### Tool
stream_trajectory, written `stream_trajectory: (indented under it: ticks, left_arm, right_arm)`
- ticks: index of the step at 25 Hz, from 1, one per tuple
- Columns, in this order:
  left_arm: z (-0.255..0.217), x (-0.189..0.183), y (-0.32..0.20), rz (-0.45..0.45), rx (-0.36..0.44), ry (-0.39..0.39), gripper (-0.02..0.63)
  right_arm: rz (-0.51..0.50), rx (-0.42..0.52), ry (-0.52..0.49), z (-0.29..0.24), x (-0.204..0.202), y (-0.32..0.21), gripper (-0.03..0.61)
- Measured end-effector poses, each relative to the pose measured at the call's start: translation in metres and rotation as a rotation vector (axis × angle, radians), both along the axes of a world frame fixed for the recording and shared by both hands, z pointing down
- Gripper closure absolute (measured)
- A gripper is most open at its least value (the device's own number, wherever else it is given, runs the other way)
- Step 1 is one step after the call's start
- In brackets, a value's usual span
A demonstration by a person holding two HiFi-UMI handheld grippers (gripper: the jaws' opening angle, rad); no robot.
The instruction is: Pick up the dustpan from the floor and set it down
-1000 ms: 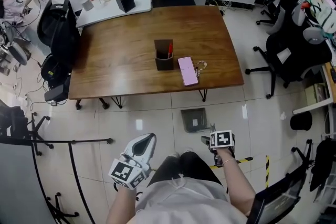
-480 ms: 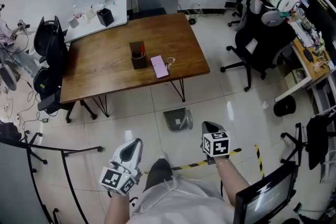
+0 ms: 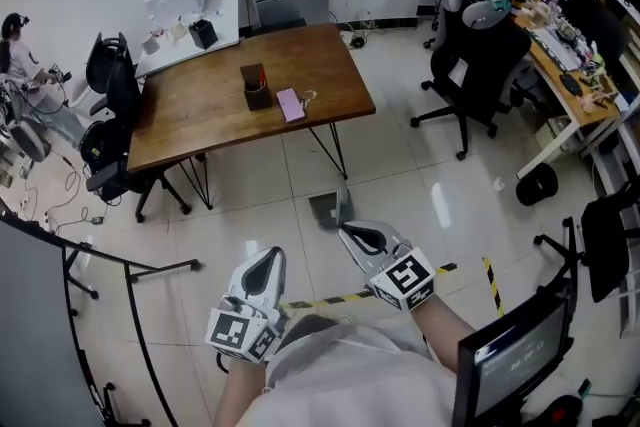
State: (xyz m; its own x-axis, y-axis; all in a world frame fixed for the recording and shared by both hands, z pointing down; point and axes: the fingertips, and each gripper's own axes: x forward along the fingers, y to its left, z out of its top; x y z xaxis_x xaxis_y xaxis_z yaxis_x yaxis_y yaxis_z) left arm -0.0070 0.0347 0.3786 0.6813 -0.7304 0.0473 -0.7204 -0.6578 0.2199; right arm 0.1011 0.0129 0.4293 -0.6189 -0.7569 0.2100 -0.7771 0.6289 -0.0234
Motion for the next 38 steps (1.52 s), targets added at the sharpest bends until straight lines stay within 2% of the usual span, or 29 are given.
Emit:
stream_trajectory:
  ticks: [3,7,11,15,21,30,38]
  left_arm:
    - [-0.013,-0.006,0.011,0.002,0.041,-0.022,0.6]
    - [-0.024,-0.023,0.014,-0.033,0.041,0.011,0.6]
    - [-0.022,-0.033,0.023,-0.048,0.029,0.03,0.6]
    - [-0.026,-0.034,0.024,-0.045,0.043,0.041,0.6]
    - [-0.03,-0.028,0.031,-0.029,0.067,0.035,0.6]
    - [-0.03,-0.022,0.029,-0.022,0.067,0.039,0.6]
    - [-0.036,-0.031,0.019,-0.038,0.084,0.034,0.6]
  right_arm:
    - [0.012,0.002,-0.02,-0.008,-0.014,0.02,0.578]
    - [0.005,0.024,-0.008,-0.023,-0.028,0.035,0.578]
    - [0.083,0.08,0.051,-0.034,-0.026,0.041,0.578]
    - [0.119,0.061,0.011,-0.034,-0.022,0.039,0.578]
    - [0.116,0.062,-0.015,-0.039,-0.02,0.043,0.578]
    - [0.103,0.072,0.003,-0.044,-0.019,0.039,0.578]
    - [0.096,0.084,-0.006,-0.053,-0.029,0.029,0.578]
